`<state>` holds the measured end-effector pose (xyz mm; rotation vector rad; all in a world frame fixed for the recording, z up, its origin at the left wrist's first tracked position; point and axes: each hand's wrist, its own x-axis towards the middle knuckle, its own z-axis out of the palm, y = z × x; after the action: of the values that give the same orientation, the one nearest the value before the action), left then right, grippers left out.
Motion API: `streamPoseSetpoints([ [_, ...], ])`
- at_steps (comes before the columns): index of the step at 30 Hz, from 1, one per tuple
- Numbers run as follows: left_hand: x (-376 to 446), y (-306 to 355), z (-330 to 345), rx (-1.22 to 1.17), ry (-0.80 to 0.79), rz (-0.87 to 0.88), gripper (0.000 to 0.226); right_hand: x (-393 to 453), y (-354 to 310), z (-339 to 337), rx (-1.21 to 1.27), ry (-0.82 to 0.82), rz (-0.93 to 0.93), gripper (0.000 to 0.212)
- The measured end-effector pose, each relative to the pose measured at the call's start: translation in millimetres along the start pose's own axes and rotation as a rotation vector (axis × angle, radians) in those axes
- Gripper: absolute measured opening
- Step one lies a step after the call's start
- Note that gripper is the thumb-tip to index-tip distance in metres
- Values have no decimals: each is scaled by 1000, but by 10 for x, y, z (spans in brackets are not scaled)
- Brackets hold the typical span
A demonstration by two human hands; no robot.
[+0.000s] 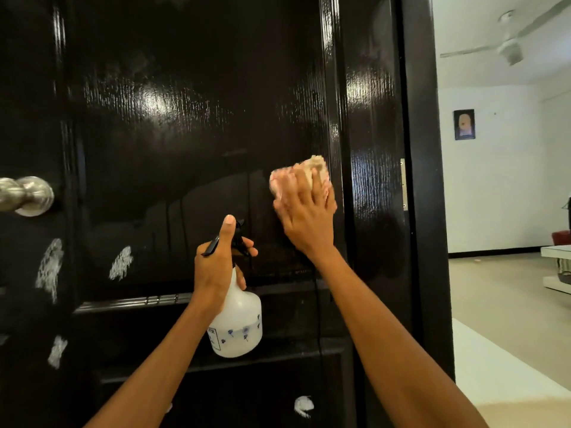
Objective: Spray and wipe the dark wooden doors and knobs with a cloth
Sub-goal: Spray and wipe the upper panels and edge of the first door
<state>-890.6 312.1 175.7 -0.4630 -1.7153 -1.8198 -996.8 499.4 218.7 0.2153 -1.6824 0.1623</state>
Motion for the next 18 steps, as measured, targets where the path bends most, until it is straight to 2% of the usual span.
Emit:
streamPoseSetpoints([
  [5,-137,-195,-106,2,4,-63,72,-1595,155,188,-15,-104,-310,57],
  [8,-276,-298,-113,-2,-11,-93,71,-1832,561,79,-131,-122,-338,52],
  [13,-397,-333,-74,-6,-60,-115,70,-1882,1166,-344,-182,-237,33,65],
  [18,-512,-358,110,-8,-112,-118,70,-1317,1114,-367,-38,-239,404,67],
])
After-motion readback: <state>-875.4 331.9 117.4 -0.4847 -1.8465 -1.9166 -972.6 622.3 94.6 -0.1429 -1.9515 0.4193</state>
